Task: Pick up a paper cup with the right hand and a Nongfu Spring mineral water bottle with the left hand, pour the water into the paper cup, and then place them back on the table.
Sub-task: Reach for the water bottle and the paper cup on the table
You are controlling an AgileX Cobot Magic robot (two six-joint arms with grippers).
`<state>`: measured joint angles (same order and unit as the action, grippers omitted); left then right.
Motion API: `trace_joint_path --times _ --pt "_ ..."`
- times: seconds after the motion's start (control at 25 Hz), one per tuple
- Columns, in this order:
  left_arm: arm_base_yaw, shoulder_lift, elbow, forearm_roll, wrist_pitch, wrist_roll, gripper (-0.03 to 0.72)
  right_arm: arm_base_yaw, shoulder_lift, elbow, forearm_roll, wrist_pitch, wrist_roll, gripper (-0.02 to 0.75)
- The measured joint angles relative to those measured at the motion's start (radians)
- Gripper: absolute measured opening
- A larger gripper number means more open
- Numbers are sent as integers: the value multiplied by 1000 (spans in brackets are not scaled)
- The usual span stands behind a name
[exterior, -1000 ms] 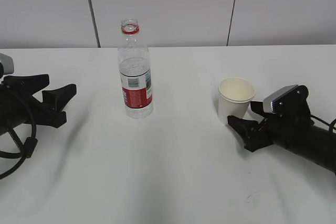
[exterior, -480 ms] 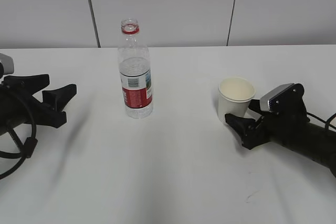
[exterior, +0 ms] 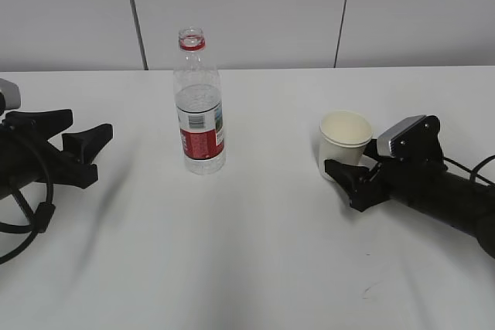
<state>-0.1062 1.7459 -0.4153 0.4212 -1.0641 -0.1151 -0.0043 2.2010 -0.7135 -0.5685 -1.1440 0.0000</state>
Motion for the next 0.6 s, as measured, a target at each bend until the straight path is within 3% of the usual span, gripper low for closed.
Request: trace_joint_path --times 0.4,0.6 --pt "0 54 -1 5 -62 0 449 2 26 -41 -25 -2 0 587" --pt "0 75 -2 13 -71 0 449 2 26 -41 -25 -2 0 523"
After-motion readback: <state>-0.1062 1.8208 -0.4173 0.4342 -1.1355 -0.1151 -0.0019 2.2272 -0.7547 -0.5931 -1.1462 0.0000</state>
